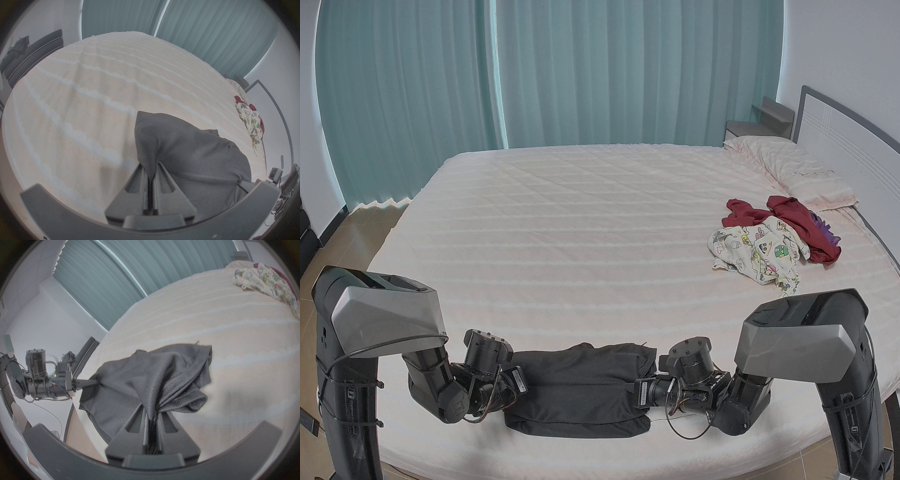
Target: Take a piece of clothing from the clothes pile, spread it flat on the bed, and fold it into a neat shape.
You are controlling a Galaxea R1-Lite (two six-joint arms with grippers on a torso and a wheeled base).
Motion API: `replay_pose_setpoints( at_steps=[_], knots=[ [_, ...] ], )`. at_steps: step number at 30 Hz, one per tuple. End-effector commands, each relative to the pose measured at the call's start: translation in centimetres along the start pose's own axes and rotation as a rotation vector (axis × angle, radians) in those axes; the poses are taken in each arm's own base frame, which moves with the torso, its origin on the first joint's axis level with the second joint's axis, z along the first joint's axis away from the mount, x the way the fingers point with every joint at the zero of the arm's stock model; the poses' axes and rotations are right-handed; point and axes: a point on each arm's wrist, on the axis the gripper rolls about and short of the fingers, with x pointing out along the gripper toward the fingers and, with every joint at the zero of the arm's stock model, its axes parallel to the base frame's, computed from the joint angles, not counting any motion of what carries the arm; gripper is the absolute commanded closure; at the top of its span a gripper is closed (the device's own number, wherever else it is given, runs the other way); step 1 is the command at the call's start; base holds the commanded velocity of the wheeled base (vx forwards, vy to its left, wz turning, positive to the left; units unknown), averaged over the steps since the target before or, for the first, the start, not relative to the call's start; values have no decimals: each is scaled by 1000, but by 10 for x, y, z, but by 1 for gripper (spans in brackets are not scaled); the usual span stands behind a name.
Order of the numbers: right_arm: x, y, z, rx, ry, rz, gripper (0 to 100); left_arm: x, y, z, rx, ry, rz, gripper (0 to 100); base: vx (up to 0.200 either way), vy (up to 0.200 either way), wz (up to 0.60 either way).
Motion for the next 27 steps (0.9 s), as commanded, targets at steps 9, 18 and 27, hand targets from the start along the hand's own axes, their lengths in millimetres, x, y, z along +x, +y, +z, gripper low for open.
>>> replay_pose_setpoints(
  at_steps=[9, 18, 27],
  knots=[
    [-20, -7, 11, 9, -58, -8, 100, -10, -13, 1, -4, -19, -43, 100, 0, -67, 0],
    [-13, -9, 4, 5, -21, -8, 0, -7, -5, 5, -16, -37, -3, 100, 0, -67, 0],
    [4, -10, -8, -63, 13, -9, 0, -1, 12, 6, 19, -19, 57, 100, 0, 0, 0]
  ],
)
